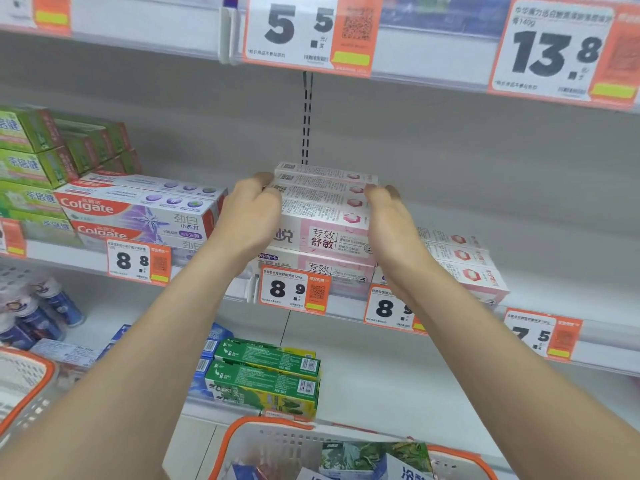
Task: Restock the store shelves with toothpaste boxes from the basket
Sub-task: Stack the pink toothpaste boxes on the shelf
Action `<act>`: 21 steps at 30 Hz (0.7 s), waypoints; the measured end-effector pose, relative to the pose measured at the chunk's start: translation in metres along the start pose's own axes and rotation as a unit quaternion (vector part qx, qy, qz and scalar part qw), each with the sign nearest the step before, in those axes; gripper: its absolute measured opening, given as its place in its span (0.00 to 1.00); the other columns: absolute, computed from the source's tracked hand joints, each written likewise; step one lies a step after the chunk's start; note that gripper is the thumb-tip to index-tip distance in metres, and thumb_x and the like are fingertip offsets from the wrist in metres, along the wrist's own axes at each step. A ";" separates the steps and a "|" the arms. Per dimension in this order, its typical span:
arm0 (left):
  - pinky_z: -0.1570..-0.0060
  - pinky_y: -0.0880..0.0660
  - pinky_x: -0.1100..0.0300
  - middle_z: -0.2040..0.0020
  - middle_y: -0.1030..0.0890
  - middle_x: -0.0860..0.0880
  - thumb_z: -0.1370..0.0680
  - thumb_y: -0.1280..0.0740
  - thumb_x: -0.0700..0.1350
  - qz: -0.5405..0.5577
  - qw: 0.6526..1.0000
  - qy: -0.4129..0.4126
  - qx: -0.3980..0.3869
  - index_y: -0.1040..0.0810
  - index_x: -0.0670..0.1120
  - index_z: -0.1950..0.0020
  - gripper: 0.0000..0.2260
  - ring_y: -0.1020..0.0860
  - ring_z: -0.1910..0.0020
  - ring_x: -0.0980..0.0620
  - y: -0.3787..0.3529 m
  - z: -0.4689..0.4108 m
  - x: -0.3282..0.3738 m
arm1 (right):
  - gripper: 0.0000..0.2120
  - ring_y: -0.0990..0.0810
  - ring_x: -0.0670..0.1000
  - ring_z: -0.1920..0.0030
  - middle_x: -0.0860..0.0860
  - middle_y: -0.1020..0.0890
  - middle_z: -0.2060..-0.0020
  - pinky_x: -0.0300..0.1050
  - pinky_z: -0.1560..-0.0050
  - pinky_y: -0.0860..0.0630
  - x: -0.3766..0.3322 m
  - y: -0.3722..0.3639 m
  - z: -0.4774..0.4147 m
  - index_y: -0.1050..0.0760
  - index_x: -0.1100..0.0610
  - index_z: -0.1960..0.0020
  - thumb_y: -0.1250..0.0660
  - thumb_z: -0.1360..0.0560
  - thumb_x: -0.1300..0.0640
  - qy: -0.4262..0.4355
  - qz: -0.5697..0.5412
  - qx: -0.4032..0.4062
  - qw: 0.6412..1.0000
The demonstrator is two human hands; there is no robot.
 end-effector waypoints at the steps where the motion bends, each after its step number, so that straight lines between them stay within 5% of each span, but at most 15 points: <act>1: 0.30 0.26 0.47 0.35 0.19 0.51 0.21 0.44 0.47 0.005 1.000 0.004 0.005 0.23 0.52 0.30 0.21 0.24 0.32 0.46 -0.001 0.000 -0.002 | 0.16 0.26 0.50 0.37 0.44 0.23 0.40 0.52 0.38 0.30 -0.001 0.001 0.001 0.32 0.49 0.34 0.48 0.16 0.43 -0.002 0.011 -0.006 1.000; 3: 0.44 0.25 0.53 0.50 0.19 0.54 0.17 0.43 0.45 -0.012 0.999 0.003 0.042 0.23 0.54 0.44 0.10 0.22 0.43 0.46 0.001 0.004 -0.003 | 0.24 0.23 0.54 0.34 0.46 0.22 0.35 0.59 0.33 0.27 -0.001 0.007 0.002 0.32 0.48 0.33 0.46 0.24 0.37 0.004 0.044 -0.013 0.999; 5: 0.56 0.31 0.52 0.57 0.20 0.49 0.16 0.43 0.47 -0.059 0.993 -0.014 0.100 0.23 0.44 0.50 0.12 0.24 0.50 0.43 0.010 0.011 -0.002 | 0.32 0.25 0.54 0.32 0.46 0.24 0.32 0.60 0.33 0.27 -0.006 0.018 0.007 0.35 0.49 0.28 0.44 0.29 0.37 0.044 0.092 0.001 0.995; 8: 0.54 0.28 0.48 0.58 0.18 0.43 0.17 0.43 0.50 -0.092 0.989 -0.035 0.113 0.21 0.38 0.50 0.17 0.23 0.50 0.39 0.016 0.022 -0.003 | 0.38 0.23 0.51 0.35 0.46 0.22 0.35 0.55 0.35 0.24 -0.012 0.033 0.025 0.38 0.48 0.20 0.37 0.30 0.44 0.125 0.148 0.073 0.978; 11: 0.57 0.29 0.51 0.59 0.17 0.44 0.21 0.42 0.51 -0.110 0.991 -0.019 0.077 0.20 0.41 0.51 0.17 0.22 0.50 0.40 0.016 0.031 -0.008 | 0.37 0.22 0.53 0.37 0.45 0.18 0.42 0.50 0.36 0.26 0.000 0.035 0.038 0.37 0.48 0.21 0.31 0.29 0.51 0.151 0.226 0.083 0.959; 15: 0.59 0.28 0.53 0.56 0.17 0.46 0.28 0.45 0.54 -0.099 0.994 0.004 0.051 0.20 0.44 0.52 0.20 0.22 0.49 0.41 0.013 0.035 -0.013 | 0.30 0.22 0.52 0.37 0.43 0.13 0.44 0.38 0.48 0.42 0.015 0.037 0.045 0.32 0.50 0.23 0.32 0.24 0.51 0.178 0.312 0.075 0.930; 18: 0.57 0.23 0.52 0.55 0.16 0.47 0.27 0.41 0.52 -0.101 0.994 0.011 0.046 0.19 0.44 0.49 0.16 0.20 0.50 0.42 0.012 0.038 -0.016 | 0.19 0.17 0.43 0.56 0.41 0.13 0.45 0.36 0.48 0.37 0.012 0.032 0.051 0.23 0.46 0.31 0.31 0.21 0.52 0.227 0.305 0.060 0.923; 21: 0.58 0.20 0.52 0.56 0.15 0.47 0.23 0.35 0.43 -0.125 0.991 -0.007 0.051 0.19 0.43 0.49 0.07 0.18 0.53 0.46 0.011 0.039 -0.018 | 0.16 0.18 0.40 0.47 0.41 0.13 0.44 0.39 0.42 0.29 0.013 0.030 0.055 0.21 0.46 0.33 0.29 0.21 0.54 0.243 0.299 0.063 0.921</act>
Point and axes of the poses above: each hand's wrist, its own z-axis away from the middle knuckle, its own y-axis out of the back of the hand, x = y × z, the point moved 8 cm from there along -z, towards the middle knuckle
